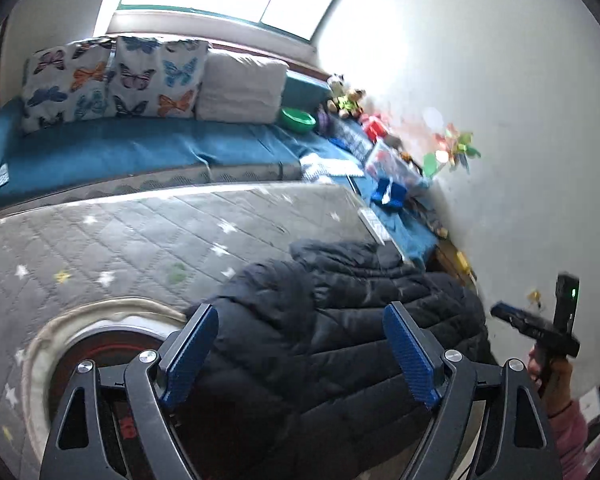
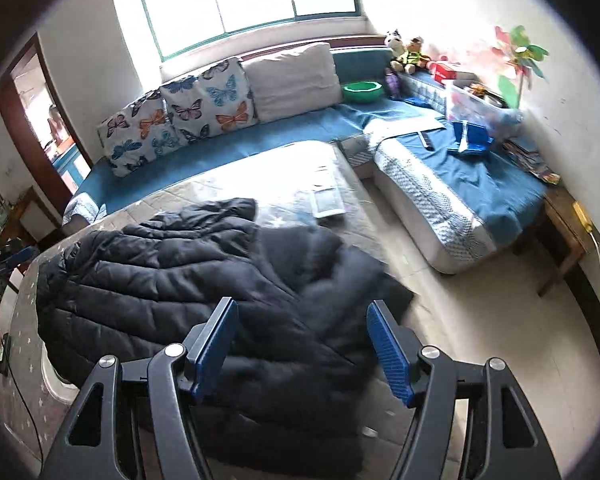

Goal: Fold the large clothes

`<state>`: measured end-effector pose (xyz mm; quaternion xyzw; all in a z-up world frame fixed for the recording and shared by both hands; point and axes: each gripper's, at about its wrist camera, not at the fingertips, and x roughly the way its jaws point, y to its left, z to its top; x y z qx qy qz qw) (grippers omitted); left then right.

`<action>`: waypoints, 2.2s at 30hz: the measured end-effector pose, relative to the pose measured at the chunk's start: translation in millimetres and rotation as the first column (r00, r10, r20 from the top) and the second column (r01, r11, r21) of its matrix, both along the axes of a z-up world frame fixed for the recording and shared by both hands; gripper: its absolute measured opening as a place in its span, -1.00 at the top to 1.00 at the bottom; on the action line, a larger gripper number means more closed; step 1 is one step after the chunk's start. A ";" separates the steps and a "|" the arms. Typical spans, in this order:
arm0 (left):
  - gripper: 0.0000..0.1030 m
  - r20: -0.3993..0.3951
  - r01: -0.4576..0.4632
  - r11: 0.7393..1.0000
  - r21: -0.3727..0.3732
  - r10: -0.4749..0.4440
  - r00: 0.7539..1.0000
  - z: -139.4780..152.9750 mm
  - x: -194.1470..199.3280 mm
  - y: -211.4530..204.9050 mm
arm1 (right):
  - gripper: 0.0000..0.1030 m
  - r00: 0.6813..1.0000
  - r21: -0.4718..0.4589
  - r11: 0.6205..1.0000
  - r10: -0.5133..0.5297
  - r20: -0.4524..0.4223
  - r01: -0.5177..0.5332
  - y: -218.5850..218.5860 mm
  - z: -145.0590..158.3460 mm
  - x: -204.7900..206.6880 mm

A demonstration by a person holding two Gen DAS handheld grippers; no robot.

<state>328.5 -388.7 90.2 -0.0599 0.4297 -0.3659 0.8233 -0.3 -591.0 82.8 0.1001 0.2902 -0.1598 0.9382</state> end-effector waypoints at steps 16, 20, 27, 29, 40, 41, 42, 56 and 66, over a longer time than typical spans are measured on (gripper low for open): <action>-0.46 -0.085 0.041 0.989 0.142 -0.029 0.996 -145.3 12.1 -32.3 | -0.42 0.994 0.098 0.994 -0.029 -0.103 0.039 -28.1 -67.7 63.4; -0.46 -0.085 0.044 0.989 0.140 -0.032 0.996 -152.3 12.6 -29.3 | -0.40 0.992 0.057 0.995 -0.075 -0.106 0.081 -14.8 -45.7 60.1; -0.46 -0.075 0.047 0.988 0.146 -0.036 0.997 -152.7 7.9 -28.1 | -0.40 0.998 -0.003 0.998 0.056 -0.034 -0.056 47.1 -7.7 90.9; -0.46 -0.074 0.048 0.988 0.146 -0.037 0.997 -151.9 6.6 -27.7 | -0.40 0.992 -0.008 0.993 0.118 -0.049 -0.118 68.8 -9.0 113.7; -0.47 -0.032 0.044 0.980 0.193 -0.038 0.999 -142.0 -4.2 -31.9 | -0.41 0.969 -0.040 0.993 0.103 -0.225 -0.115 92.3 -42.2 164.8; -0.47 -0.016 0.038 0.979 0.200 -0.036 0.999 -139.5 -7.4 -32.2 | -0.41 0.972 -0.056 0.992 0.100 -0.214 -0.114 97.3 -38.0 156.0; -0.46 -0.001 0.032 0.976 0.213 -0.033 0.999 -137.1 -11.2 -32.9 | -0.41 0.974 -0.071 0.990 0.106 -0.202 -0.123 102.5 -35.0 146.7; -0.47 0.197 -0.002 0.948 0.317 -0.064 0.978 -103.9 -96.8 -16.6 | -0.41 0.982 -0.139 0.979 0.127 -0.141 -0.147 136.3 -54.2 52.4; -0.49 0.199 0.016 0.941 0.338 -0.088 0.976 -106.4 -142.7 5.0 | -0.41 0.995 -0.130 0.991 -0.007 -0.104 -0.006 117.9 -77.2 17.0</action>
